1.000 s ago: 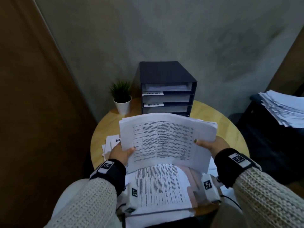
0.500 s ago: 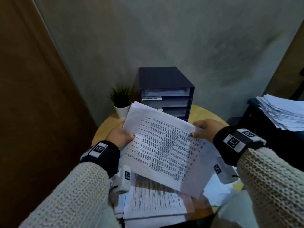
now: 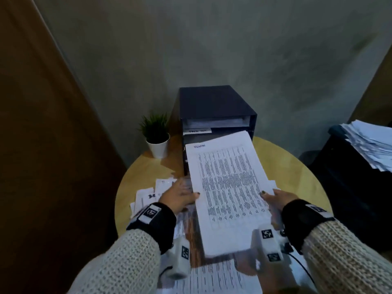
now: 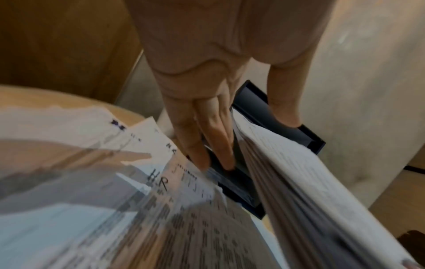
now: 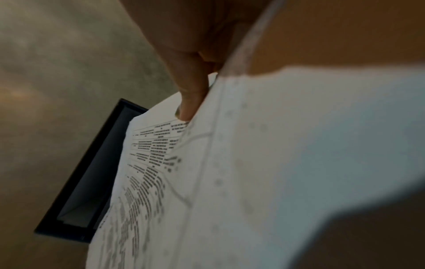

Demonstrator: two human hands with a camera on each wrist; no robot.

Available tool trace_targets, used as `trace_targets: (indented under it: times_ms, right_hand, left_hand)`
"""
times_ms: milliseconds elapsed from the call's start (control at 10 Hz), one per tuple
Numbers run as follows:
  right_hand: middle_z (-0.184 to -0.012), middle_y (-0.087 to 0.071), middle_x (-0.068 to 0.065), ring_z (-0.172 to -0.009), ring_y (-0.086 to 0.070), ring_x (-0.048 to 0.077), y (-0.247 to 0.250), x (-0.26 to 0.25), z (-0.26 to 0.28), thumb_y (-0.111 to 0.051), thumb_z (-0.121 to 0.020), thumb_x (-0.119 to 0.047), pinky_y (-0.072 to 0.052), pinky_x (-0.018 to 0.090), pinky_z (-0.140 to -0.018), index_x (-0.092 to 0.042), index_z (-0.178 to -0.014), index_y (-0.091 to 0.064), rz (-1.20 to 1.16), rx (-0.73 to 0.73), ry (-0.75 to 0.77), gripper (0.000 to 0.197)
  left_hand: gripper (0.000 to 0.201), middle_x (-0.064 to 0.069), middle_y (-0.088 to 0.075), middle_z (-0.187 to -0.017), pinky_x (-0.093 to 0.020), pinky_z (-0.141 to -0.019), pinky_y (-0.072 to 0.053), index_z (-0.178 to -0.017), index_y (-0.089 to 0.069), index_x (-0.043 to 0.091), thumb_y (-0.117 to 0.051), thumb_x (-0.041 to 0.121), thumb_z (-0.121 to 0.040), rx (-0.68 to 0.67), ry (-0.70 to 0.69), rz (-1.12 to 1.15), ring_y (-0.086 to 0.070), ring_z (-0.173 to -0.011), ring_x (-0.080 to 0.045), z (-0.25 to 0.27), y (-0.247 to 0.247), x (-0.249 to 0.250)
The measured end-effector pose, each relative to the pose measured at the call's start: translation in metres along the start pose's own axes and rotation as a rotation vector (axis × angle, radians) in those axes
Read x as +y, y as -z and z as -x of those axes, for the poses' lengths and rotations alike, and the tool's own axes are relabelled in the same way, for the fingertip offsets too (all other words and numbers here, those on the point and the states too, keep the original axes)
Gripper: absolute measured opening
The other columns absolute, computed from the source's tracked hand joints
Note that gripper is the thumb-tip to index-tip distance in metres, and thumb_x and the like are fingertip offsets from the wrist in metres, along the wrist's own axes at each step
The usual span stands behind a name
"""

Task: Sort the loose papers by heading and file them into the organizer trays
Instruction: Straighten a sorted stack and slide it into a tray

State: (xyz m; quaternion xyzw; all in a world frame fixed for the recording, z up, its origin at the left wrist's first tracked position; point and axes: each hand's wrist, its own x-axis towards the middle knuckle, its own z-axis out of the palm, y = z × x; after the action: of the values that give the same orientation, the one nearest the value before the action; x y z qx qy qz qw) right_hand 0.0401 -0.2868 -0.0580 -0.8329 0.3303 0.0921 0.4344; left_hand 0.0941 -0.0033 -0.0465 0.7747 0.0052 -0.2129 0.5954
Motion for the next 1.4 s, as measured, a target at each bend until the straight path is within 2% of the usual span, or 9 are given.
trace_targets:
  times_ms: [200,300,500,700,800,900,1000,1200,1400]
  right_hand:
    - [-0.033,-0.051,-0.001,-0.022,-0.052,0.014,-0.013,0.004,-0.033,-0.06,-0.091,-0.034,-0.049,0.031,-0.058,-0.008,-0.109,-0.047,-0.355,-0.084,-0.12,0.034]
    - [-0.023,-0.04,0.008,-0.02,-0.046,0.023,-0.01,-0.025,-0.021,-0.058,-0.094,-0.029,-0.044,0.027,-0.044,-0.003,-0.071,-0.05,-0.43,-0.063,-0.149,0.036]
    - [-0.039,-0.04,0.013,-0.041,-0.046,0.03,-0.001,-0.07,-0.035,-0.06,-0.091,-0.039,-0.047,0.045,-0.064,0.002,-0.09,-0.073,-0.411,-0.033,-0.039,0.043]
    - [-0.08,-0.045,0.013,-0.035,-0.039,0.014,0.007,-0.068,-0.066,-0.07,-0.084,-0.015,-0.036,0.019,-0.042,-0.008,-0.123,-0.058,-0.366,-0.27,-0.044,0.042]
    - [-0.074,-0.051,0.01,-0.035,-0.052,0.011,0.005,-0.077,-0.078,-0.054,-0.091,0.006,-0.044,0.018,-0.04,-0.001,-0.135,-0.048,-0.68,-0.179,-0.06,0.045]
    - [-0.088,-0.054,0.018,-0.108,-0.063,0.034,-0.001,-0.096,-0.084,-0.037,-0.095,0.015,-0.051,0.033,-0.088,0.004,-0.144,-0.028,-1.021,-0.147,-0.059,0.051]
    - [-0.115,-0.054,0.024,-0.119,-0.055,0.039,-0.01,-0.111,-0.097,-0.043,-0.093,0.014,-0.043,0.04,-0.106,0.003,-0.145,-0.029,-1.043,-0.101,0.032,0.056]
    - [-0.152,-0.032,0.006,-0.061,-0.066,0.02,-0.032,-0.124,-0.12,-0.048,-0.097,-0.003,-0.056,0.032,-0.061,-0.02,-0.152,-0.018,-0.725,-0.093,0.207,0.065]
    - [-0.149,-0.037,0.006,-0.052,-0.059,0.02,-0.033,-0.134,-0.136,-0.045,-0.1,-0.015,-0.054,0.038,-0.072,-0.029,-0.151,-0.014,-0.587,-0.1,0.154,0.061]
  left_hand:
    - [0.048,-0.009,-0.062,-0.127,-0.03,-0.075,-0.053,-0.136,-0.049,0.014,-0.062,0.013,-0.089,-0.122,0.071,0.072,-0.064,-0.104,-0.026,-0.03,-0.013,-0.007]
    - [0.033,-0.024,-0.063,-0.117,-0.03,-0.064,-0.051,-0.128,-0.053,0.009,-0.051,0.011,-0.095,-0.13,0.119,0.148,-0.064,-0.092,-0.042,-0.035,-0.009,0.001]
    - [0.032,-0.016,-0.059,-0.08,-0.017,-0.031,-0.037,-0.13,-0.047,0.009,-0.041,0.007,-0.099,-0.121,0.153,0.169,-0.048,-0.029,-0.017,-0.06,0.002,0.014]
    - [0.036,-0.013,-0.054,-0.079,-0.012,-0.031,-0.035,-0.136,-0.04,0.009,-0.042,0.01,-0.1,0.087,0.149,0.237,-0.046,-0.025,-0.009,-0.105,-0.001,0.035]
    - [0.045,-0.022,-0.062,-0.098,-0.016,-0.036,-0.046,-0.141,-0.032,0.005,-0.045,0.01,-0.099,0.092,0.145,0.353,-0.063,-0.049,-0.015,-0.119,-0.009,0.049]
    - [0.051,-0.026,-0.049,-0.134,-0.025,-0.078,-0.055,-0.144,-0.024,0.0,-0.044,0.001,-0.098,0.091,0.159,0.635,-0.062,-0.109,-0.03,-0.13,-0.017,0.064]
    - [0.038,-0.021,-0.044,-0.141,-0.032,-0.102,-0.042,-0.133,-0.038,-0.005,-0.039,-0.007,-0.096,0.111,0.077,0.616,-0.047,-0.13,-0.031,-0.146,-0.023,0.069]
    - [0.044,-0.024,-0.038,-0.145,-0.04,-0.112,-0.03,-0.137,-0.036,-0.008,-0.037,-0.01,-0.094,0.183,0.011,0.372,-0.036,-0.136,-0.035,-0.187,-0.021,0.066]
    - [0.064,-0.014,-0.037,-0.148,-0.04,-0.115,-0.029,-0.146,-0.024,-0.002,-0.052,-0.007,-0.088,0.108,-0.001,0.201,-0.035,-0.138,-0.025,-0.197,-0.026,0.075]
